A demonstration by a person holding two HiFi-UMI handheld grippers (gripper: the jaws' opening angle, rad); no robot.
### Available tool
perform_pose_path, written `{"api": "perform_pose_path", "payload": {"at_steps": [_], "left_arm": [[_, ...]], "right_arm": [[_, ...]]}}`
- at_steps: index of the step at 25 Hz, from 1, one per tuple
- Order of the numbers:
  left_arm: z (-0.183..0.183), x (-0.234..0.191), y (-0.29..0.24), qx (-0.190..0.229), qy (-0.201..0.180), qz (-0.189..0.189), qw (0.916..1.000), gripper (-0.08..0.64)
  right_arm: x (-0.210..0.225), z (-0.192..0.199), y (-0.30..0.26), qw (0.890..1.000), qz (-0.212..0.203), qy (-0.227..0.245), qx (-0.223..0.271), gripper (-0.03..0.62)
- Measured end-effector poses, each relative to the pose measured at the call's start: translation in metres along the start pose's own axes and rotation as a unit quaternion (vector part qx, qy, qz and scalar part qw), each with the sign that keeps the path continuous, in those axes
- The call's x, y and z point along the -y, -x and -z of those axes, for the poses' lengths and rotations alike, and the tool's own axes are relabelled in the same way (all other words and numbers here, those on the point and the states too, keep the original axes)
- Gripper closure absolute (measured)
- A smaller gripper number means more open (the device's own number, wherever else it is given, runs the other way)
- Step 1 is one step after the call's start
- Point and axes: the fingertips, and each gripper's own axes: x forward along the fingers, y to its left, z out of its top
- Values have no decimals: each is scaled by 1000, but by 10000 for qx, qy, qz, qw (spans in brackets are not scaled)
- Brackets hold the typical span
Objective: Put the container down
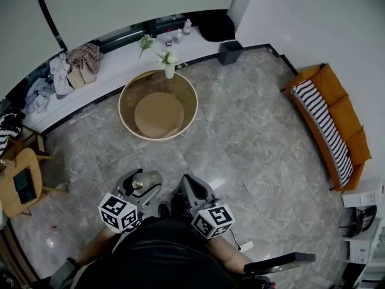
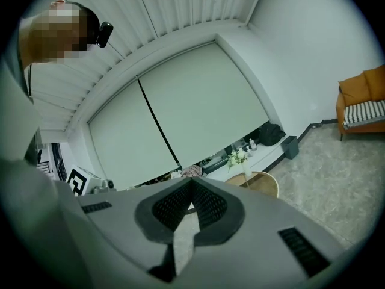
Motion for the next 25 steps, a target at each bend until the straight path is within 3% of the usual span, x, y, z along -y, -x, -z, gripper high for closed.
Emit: {"api": "perform_pose_path", "payload": {"at_steps": [9,18,25], "left_arm": [[-26,-16,-56,-18,-22,-131,9999,219],[-35,-40,-126,-300,-14,-230,9993,219],[-80,-73,-167,-181,-297,-571,9978,219]], "right_arm": [[48,-26,-31,9999,-71,-2,-97,585],[117,-42,-59,9997,199,-75,-128,586],[172,-95,-88,9986,287,420,135,585]]}}
